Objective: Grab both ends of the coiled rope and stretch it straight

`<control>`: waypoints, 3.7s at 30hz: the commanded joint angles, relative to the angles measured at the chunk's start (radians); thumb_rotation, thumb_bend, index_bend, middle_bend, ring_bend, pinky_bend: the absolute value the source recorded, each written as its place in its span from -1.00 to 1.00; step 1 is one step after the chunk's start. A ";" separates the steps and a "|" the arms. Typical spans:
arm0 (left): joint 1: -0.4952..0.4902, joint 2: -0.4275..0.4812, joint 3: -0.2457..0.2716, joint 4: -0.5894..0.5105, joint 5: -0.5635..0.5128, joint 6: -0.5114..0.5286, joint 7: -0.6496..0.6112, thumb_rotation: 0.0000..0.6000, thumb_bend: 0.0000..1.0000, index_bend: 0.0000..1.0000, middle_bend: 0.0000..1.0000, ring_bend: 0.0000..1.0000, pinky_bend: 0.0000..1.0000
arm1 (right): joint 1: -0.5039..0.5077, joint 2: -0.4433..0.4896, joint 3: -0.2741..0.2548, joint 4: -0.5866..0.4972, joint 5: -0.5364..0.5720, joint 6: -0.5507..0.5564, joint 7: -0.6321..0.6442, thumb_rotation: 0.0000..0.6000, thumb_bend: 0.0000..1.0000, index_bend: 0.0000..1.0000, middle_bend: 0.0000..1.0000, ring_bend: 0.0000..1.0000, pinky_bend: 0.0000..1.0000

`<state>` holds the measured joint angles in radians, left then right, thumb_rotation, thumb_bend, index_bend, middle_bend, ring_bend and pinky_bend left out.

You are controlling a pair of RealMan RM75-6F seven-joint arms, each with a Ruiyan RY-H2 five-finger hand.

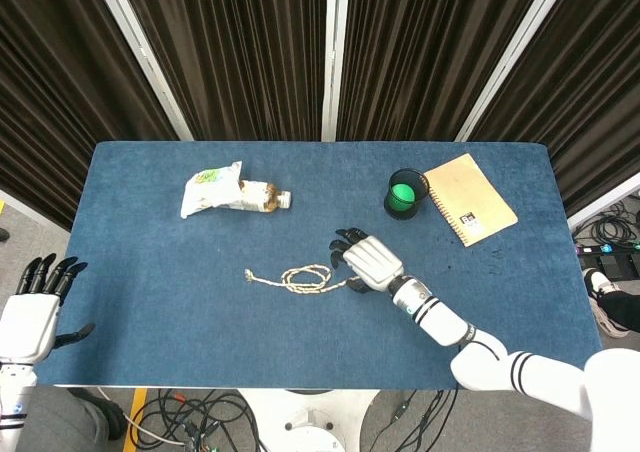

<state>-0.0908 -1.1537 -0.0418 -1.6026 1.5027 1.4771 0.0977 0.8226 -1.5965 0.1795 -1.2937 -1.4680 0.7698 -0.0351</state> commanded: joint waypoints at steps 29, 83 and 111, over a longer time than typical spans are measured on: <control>-0.002 -0.013 0.008 0.030 -0.003 -0.006 -0.034 1.00 -0.95 -0.65 -0.76 -0.99 -0.95 | 0.009 -0.121 -0.067 0.166 0.034 0.039 0.021 1.00 -0.30 0.08 -0.57 -0.89 -0.85; -0.662 -0.470 -0.105 0.356 -0.074 -0.656 -0.039 1.00 -0.65 -0.05 -0.69 -0.99 -0.95 | -0.102 0.026 -0.016 -0.127 0.159 0.219 -0.137 1.00 0.33 0.48 -0.43 -0.83 -0.88; -0.706 -0.518 -0.072 0.386 -0.144 -0.679 0.023 1.00 -0.32 0.08 -0.69 -0.99 -0.95 | -0.108 0.011 -0.022 -0.091 0.157 0.211 -0.097 1.00 0.33 0.48 -0.43 -0.83 -0.89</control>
<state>-0.7960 -1.6711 -0.1148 -1.2171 1.3592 0.7981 0.1202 0.7148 -1.5858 0.1581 -1.3845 -1.3109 0.9811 -0.1321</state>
